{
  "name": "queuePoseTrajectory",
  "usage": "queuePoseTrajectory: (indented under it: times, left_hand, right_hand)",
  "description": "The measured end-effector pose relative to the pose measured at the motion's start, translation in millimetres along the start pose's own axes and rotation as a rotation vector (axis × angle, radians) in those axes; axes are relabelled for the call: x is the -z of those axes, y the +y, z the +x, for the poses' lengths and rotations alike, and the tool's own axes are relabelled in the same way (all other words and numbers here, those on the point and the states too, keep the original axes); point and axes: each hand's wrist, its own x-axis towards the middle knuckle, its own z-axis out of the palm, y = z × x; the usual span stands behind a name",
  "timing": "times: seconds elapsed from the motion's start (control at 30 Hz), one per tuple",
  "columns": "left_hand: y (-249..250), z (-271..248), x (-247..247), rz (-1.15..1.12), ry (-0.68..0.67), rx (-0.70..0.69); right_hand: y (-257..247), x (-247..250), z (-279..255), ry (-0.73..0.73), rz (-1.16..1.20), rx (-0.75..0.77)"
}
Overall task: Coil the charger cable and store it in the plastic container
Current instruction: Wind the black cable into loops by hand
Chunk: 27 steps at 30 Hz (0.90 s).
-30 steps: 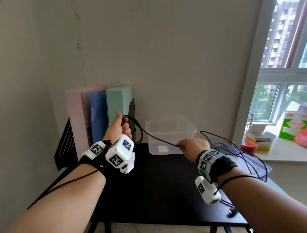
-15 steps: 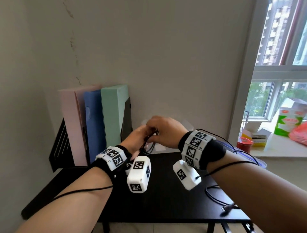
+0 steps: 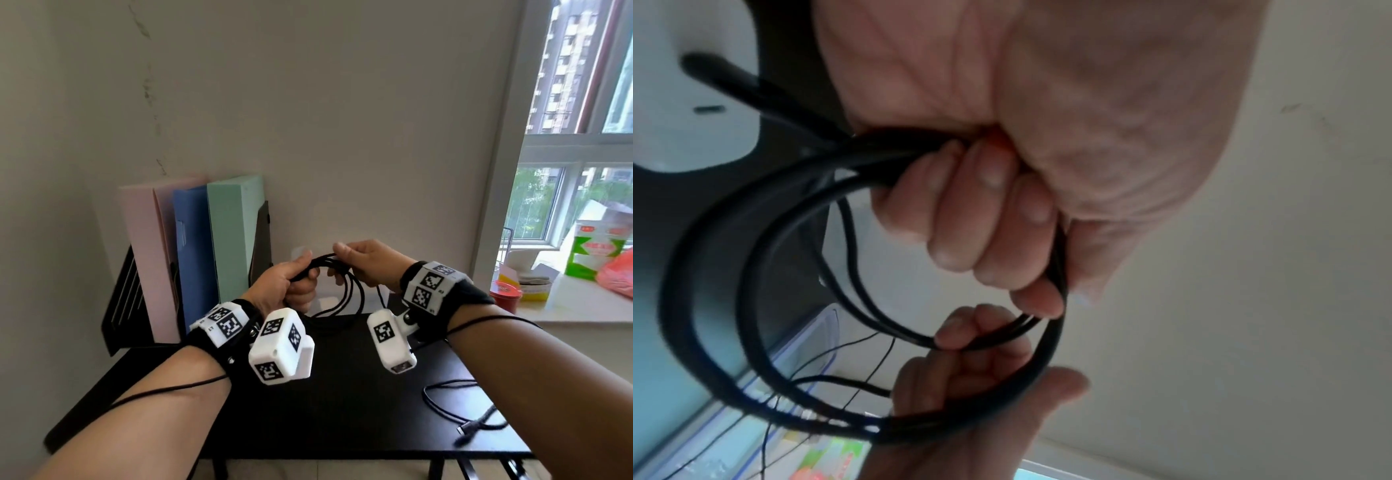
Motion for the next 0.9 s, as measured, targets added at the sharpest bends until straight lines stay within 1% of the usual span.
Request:
queuePoseTrajectory:
  times: [0.13,0.2,0.23,0.27,0.37,0.43,0.47,0.57,0.7,0.8,0.9]
  left_hand:
    - [2,5,6,-0.059,0.010,-0.027]
    - [5,7,12,-0.157,-0.036,-0.041]
    - [5,8,14,-0.186,-0.055,-0.050]
    - [5,9,15,-0.207,-0.072,-0.061]
    - [5,13,10,-0.253,-0.111,-0.083]
    - [5,13,6,-0.270,-0.099,-0.089]
    - [6,13,6,-0.275,-0.061,-0.092]
    - [11,12,9,-0.329,0.115,-0.123]
    - [28,6,20,-0.469,0.207,-0.189]
    - [40,2,36,-0.494,0.305,-0.249]
    - [40,3,43,-0.415,0.393,-0.256]
  right_hand:
    - [4,2,-3,-0.119,0.047,-0.028]
    - [7,1,-5,-0.201,0.109,-0.045]
    - [9,-1,-5,-0.207,0.169,-0.053]
    - [11,-3,-4,-0.176,0.228,-0.064]
    - [12,-11,3,0.012,0.309,-0.091]
    - [15,-13,6,0.052,0.291,-0.081]
    - [17,-12,5,0.041,0.288,-0.073]
    - [27,-8,0,0.006,0.299,-0.058]
    - [55,-1,-9,0.030,0.202,-0.096]
    - [79,5,-17,0.137,0.103,-0.150]
    - [94,10,-18,0.326,-0.149,-0.212]
